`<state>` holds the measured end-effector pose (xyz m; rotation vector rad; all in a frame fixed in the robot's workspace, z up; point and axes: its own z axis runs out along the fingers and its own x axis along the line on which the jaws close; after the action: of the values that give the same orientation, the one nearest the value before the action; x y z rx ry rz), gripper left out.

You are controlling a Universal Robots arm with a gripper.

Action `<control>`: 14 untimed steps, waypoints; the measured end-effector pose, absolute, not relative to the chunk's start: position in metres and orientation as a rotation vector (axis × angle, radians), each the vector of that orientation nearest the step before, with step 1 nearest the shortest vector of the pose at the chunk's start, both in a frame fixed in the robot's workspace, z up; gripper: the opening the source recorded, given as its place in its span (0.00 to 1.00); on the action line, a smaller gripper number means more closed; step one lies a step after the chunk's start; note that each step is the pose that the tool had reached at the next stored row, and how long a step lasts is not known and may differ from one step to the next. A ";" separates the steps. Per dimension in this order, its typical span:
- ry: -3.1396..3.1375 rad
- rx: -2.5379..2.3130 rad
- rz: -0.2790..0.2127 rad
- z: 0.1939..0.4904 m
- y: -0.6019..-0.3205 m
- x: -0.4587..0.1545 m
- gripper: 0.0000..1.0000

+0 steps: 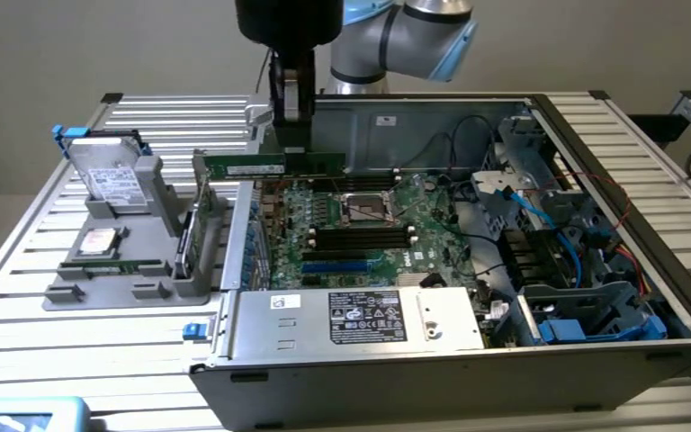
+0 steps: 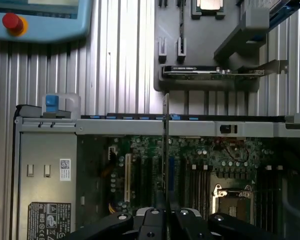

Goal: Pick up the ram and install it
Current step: 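Pick up the ram and move it above insertion slot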

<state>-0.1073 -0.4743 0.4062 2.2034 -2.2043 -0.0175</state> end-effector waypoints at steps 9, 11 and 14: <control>-2.205 2.204 -0.019 0.404 -0.474 -0.066 0.14; -2.205 2.204 -0.019 0.403 -0.473 -0.057 0.14; -2.205 2.204 -0.019 0.401 -0.471 -0.044 0.14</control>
<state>-0.0438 -0.4714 0.4010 2.2042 -2.2050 -0.0192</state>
